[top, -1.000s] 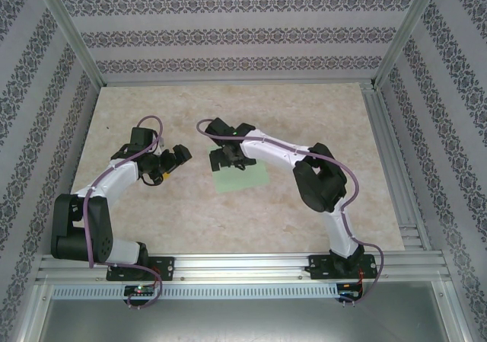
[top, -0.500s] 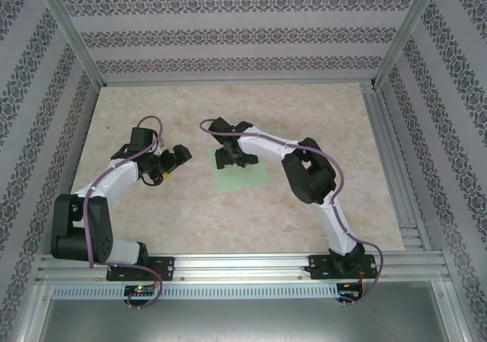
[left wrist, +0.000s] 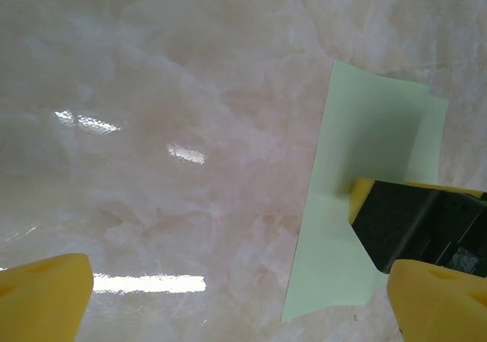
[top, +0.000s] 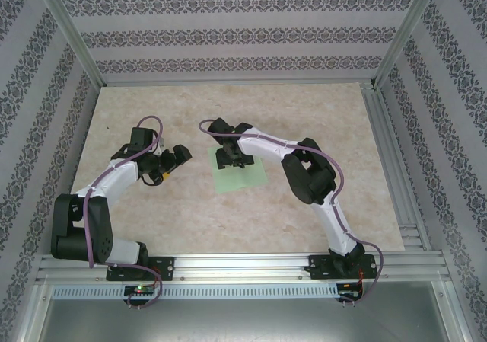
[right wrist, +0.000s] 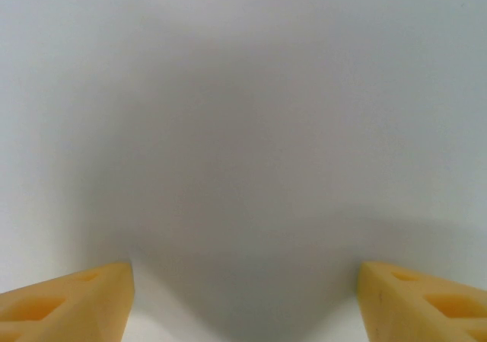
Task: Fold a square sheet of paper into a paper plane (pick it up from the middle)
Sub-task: Fold the square sheet of paper in half at the center of the table.
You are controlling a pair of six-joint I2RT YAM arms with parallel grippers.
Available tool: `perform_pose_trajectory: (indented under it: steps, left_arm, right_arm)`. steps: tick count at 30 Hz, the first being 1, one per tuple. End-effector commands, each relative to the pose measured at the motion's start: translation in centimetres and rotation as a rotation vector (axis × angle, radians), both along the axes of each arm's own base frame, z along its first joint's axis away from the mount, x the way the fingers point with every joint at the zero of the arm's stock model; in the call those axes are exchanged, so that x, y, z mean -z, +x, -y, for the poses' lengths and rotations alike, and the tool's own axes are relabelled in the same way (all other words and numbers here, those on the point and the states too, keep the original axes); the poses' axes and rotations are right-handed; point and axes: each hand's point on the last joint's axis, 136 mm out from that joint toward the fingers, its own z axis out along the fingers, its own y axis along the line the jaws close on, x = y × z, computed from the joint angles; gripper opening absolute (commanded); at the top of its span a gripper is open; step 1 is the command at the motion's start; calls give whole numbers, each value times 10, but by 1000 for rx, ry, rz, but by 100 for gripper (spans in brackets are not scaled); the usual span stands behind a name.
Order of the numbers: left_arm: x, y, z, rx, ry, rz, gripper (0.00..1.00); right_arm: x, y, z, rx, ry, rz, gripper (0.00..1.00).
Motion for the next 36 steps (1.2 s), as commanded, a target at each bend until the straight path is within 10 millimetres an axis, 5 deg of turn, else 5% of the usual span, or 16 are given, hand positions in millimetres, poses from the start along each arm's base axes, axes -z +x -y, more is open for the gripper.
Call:
perform_pose_trajectory:
  steps: [1, 8, 13, 20, 24, 36]
  left_arm:
    - [2, -2, -3, -5, -7, -1, 100]
    - [2, -2, -1, -2, -15, 2, 100]
    - [2, -2, 2, 5, -34, 7, 100]
    - [-3, 2, 16, 34, -69, 40, 91]
    - [-9, 4, 30, 68, -92, 72, 85]
    - [-12, 8, 77, 191, -134, 117, 64]
  right_arm:
    - [28, -16, 14, 10, -39, -82, 73]
    - [-10, -6, -5, -3, 88, -11, 58]
    - [-65, -12, -45, -70, 394, 23, 38]
    - [-117, -29, -70, -127, 716, 0, 29]
    - [-107, -30, -63, -102, 761, -38, 29]
    - [-35, -32, -27, -28, 672, -140, 31]
